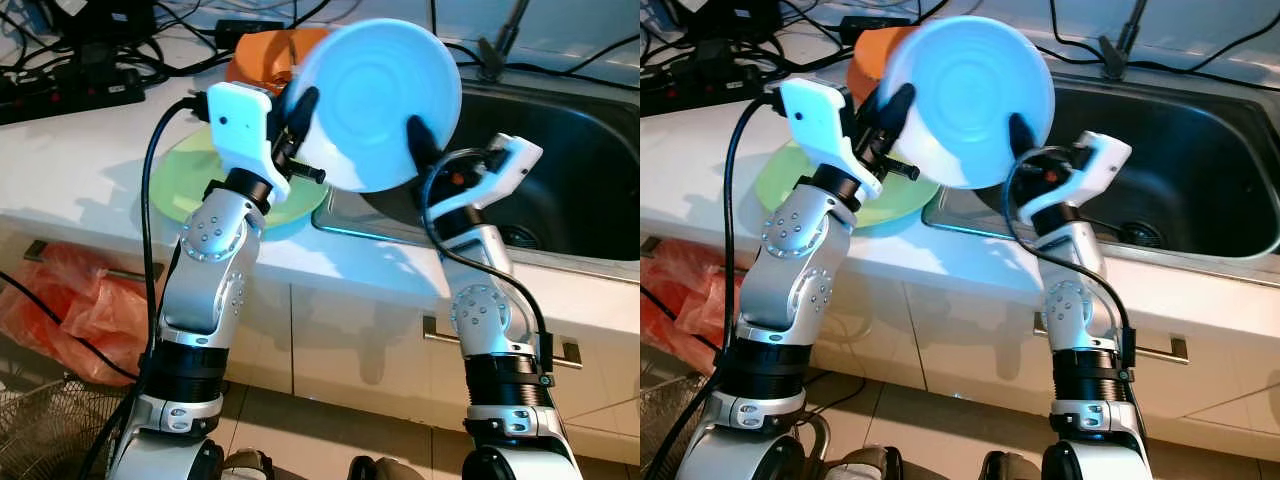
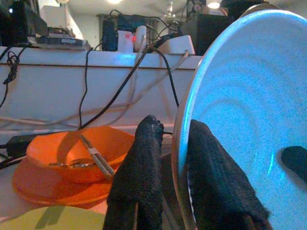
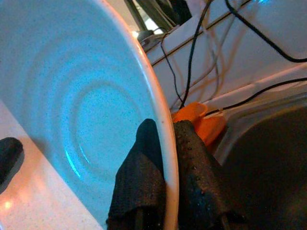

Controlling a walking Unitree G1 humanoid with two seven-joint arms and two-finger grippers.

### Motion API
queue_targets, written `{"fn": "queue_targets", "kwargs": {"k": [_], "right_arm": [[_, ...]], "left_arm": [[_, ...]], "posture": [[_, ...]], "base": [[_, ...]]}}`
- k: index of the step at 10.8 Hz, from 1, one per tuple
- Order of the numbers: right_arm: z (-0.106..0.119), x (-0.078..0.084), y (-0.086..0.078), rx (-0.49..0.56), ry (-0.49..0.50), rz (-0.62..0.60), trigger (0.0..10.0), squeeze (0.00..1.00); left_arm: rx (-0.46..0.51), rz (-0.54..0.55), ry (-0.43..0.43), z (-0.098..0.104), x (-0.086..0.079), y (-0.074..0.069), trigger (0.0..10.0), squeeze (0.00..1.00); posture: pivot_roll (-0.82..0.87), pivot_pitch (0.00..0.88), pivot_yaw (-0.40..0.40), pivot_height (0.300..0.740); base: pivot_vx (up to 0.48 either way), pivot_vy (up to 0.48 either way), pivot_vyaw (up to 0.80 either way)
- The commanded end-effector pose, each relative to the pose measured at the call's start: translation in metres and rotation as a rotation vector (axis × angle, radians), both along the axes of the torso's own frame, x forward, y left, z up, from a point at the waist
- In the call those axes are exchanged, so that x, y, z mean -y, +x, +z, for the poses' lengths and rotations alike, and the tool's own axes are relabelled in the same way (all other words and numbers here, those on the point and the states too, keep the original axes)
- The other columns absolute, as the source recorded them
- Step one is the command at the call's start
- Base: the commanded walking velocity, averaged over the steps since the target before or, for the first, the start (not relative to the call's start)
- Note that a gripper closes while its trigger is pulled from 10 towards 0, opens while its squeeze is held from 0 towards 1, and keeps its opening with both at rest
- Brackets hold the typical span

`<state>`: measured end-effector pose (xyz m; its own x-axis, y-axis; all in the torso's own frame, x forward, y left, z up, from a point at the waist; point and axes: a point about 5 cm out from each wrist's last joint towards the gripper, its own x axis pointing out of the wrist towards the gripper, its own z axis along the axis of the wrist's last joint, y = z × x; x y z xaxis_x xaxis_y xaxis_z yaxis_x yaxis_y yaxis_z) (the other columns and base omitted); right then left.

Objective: Kitchen organization

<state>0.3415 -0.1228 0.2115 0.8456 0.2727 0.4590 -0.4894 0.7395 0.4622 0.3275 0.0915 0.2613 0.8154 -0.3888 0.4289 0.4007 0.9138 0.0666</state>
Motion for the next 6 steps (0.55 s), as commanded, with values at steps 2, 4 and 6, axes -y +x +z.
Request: {"fn": "queue_targets", "kwargs": {"k": [2,4,6], "right_arm": [[0.009,0.001,0.001,0.028,0.011,-0.006,0.0,0.00],[0.010,0.003,0.002,0.023,0.017,-0.022,0.0,0.00],[0.009,0.027,0.012,-0.041,0.069,-0.209,0.0,0.00]], "left_arm": [[0.005,-0.004,0.013,0.000,0.003,-0.001,10.0,1.00],[0.004,-0.001,0.018,0.001,0.003,-0.001,10.0,1.00],[0.005,0.012,0.016,0.001,0.000,0.000,10.0,0.00]], "posture": [[0.07,0.114,-0.011,0.740],[0.08,0.123,-0.011,0.740],[0.08,0.125,-0.014,0.740]], "base": [[0.000,0.000,0.00],[0.000,0.000,0.00],[0.000,0.000,0.00]]}}
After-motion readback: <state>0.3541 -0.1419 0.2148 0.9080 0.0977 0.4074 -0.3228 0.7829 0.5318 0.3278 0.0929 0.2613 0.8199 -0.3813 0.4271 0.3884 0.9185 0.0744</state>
